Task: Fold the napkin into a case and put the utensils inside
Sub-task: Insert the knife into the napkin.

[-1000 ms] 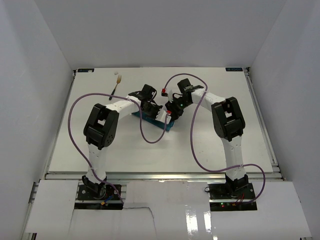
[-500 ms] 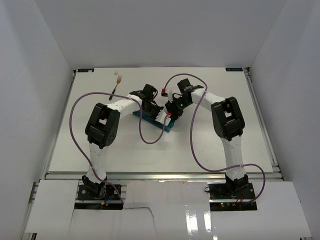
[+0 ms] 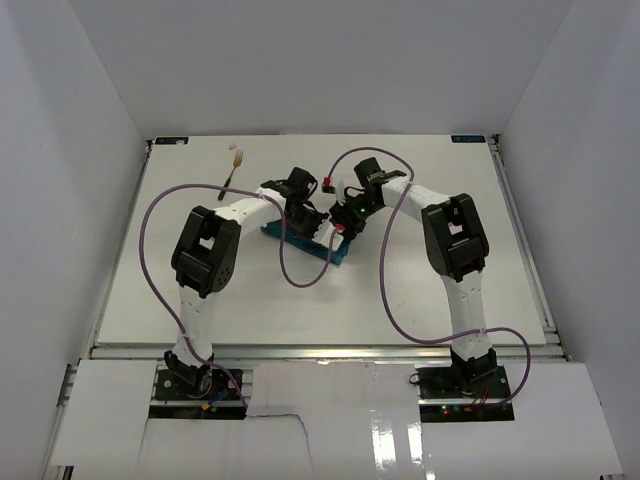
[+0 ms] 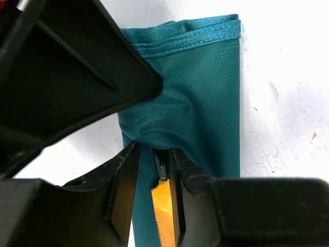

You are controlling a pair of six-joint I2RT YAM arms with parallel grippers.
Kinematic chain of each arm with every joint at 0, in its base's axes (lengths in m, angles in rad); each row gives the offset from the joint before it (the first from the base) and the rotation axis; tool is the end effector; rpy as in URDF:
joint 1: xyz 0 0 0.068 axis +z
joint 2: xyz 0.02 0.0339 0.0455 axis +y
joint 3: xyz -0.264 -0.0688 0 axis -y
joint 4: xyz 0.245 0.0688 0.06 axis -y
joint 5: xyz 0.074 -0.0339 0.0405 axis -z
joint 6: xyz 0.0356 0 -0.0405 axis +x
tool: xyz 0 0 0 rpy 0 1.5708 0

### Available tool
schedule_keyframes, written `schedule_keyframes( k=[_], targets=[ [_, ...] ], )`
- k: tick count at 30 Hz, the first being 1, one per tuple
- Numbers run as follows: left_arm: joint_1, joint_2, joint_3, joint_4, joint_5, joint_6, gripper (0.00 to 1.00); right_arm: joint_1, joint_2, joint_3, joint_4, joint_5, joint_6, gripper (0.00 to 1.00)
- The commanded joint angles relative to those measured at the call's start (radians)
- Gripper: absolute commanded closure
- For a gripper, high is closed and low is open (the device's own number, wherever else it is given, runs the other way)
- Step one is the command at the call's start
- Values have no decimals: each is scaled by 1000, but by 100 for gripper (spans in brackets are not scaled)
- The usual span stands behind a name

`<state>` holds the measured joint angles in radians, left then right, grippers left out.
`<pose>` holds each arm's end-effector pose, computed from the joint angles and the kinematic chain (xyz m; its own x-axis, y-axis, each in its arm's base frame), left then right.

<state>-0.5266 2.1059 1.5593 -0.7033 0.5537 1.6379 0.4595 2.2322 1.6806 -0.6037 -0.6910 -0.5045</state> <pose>0.3606 -0.2313 0.1655 0.6246 0.6185 -0.4767 0.7803 -0.5196 0.3482 0.4051 0.2258 0.1517 -0.4412 -0.6339 -0.6352 -0.8974 0.3086 0.3153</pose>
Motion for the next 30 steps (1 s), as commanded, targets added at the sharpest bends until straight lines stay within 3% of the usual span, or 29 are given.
schedule_keyframes(
  k=[1, 9, 11, 12, 14, 15, 21, 26, 30],
  targets=[
    [-13, -7, 36, -21, 40, -15, 59, -1, 12, 31, 4, 5, -8, 57],
    [-15, -23, 59, 40, -35, -81, 54, -1, 0, 41, 16, 48, 23, 53],
    [-15, -29, 67, 60, -72, -104, 47, -2, -9, 42, 24, 68, 37, 50],
    [-15, -38, 70, 83, -95, -125, 42, -4, -23, 33, 27, 64, 37, 49],
    [-15, -49, 88, 91, -109, -199, 6, -8, -46, 22, 47, 80, 53, 48],
    [-15, -64, 93, 93, -121, -219, 2, -10, -54, 18, 59, 85, 58, 44],
    [-15, -127, 136, 94, -152, -342, 2, -25, -107, 10, 79, 127, 92, 32],
    [-15, -204, 165, 117, -121, -427, 2, -27, -193, -31, 97, 146, 96, 31],
    [-12, -253, 156, 198, -191, -576, 2, -28, -279, -77, 133, 185, 121, 30]
  ],
)
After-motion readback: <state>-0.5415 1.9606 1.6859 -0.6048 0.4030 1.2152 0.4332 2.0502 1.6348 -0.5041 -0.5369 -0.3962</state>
